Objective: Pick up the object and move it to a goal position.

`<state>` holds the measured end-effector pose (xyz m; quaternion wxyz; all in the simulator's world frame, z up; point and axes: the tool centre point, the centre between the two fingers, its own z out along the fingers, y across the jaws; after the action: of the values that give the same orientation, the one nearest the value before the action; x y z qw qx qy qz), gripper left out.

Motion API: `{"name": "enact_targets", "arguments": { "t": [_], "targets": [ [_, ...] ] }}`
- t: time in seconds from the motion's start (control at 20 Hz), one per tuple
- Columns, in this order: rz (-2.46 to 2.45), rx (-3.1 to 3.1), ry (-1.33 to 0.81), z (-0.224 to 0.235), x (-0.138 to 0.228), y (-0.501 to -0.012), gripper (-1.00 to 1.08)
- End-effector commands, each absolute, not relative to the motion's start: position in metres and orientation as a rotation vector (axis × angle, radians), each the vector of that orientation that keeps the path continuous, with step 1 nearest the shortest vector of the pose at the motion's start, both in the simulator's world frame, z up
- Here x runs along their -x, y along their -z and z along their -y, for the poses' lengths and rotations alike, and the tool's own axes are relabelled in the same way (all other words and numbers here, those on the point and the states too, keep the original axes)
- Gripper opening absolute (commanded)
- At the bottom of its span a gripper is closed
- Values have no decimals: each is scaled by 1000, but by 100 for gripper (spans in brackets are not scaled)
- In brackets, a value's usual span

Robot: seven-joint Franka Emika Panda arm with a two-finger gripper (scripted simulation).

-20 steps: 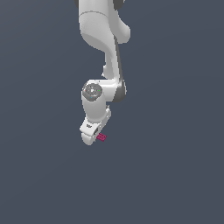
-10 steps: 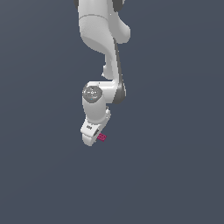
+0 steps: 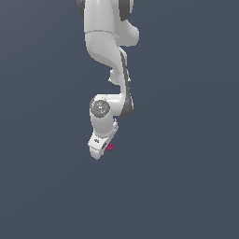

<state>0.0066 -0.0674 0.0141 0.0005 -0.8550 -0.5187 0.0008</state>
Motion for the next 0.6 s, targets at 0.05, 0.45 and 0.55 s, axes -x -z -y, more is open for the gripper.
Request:
{"name": "enact_targets", "arguments": {
  "t": [0.05, 0.45, 0.55],
  "targets": [
    [1630, 2686, 0, 68, -8, -12, -100],
    [1630, 2686, 0, 68, -8, -12, -100],
    [1630, 2686, 0, 68, -8, -12, -100]
  ]
}}
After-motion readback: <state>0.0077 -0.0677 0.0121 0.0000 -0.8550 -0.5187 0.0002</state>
